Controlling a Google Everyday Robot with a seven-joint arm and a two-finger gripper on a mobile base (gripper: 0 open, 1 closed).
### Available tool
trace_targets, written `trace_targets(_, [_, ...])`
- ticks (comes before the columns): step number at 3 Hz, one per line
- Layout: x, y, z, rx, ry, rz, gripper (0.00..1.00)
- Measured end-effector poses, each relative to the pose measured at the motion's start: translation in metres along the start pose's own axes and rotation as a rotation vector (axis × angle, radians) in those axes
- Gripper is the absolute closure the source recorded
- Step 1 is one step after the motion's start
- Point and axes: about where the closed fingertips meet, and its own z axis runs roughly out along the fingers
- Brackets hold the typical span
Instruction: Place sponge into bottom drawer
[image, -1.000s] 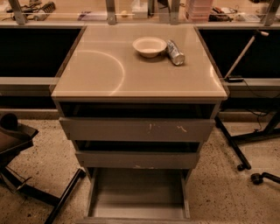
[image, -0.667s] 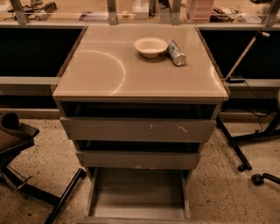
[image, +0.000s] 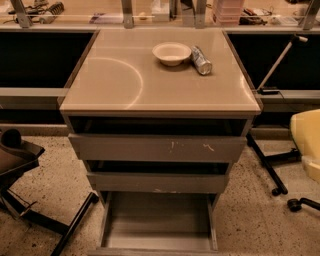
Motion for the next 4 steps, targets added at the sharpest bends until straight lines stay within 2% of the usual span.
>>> trace_targets(1, [0.025,0.016,0.015,0.020,0.012,-0.005,1.00])
trace_targets(2, [0.078,0.049,0.052,0.075,0.016,0.025,1.00])
trace_targets(3, [0.147,0.108,0.114,0.015,0.031,0.061,1.00])
trace_targets(4, [0.198,0.159,0.172,-0.076,0.034,0.085,1.00])
